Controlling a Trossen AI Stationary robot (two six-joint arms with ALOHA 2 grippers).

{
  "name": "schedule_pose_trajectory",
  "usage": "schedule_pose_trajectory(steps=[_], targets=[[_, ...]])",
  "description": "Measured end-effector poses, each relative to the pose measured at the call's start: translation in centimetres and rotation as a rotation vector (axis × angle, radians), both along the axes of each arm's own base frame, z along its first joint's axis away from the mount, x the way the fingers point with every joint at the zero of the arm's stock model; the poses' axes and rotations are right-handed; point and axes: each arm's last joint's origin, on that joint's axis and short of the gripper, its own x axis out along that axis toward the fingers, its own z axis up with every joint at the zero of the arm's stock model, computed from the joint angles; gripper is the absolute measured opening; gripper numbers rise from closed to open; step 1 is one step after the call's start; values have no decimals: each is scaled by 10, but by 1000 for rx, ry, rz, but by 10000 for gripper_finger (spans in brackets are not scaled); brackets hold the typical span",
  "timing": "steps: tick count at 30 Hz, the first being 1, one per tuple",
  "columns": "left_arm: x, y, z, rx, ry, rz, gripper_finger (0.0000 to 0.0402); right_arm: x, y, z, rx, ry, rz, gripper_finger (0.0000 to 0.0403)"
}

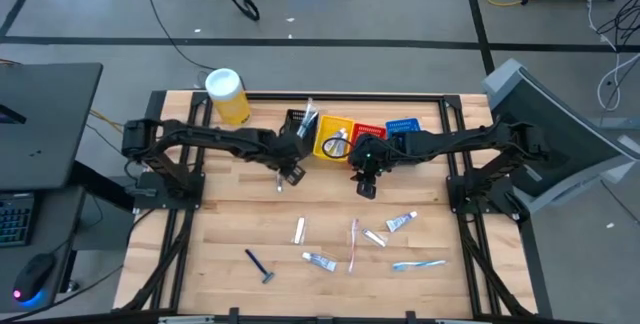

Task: Pick & Place Travel size toiletries
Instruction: Put the silver nail cutter into the red bin

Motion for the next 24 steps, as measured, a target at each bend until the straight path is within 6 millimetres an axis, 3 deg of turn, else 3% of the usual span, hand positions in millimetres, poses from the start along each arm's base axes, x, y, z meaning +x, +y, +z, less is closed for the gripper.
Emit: schedule_pose_trajectory(steps=[11,18,24], targets=[[-8,-15,-4,-68,43,247,166,0,0,0,-1,-1,0,152],[-11,-21,-8,-49,6,412,164,0,0,0,-1,0,0,152],[-18,-23,-27,-112,-40,557,156,0,0,0,-1,0,0,152]])
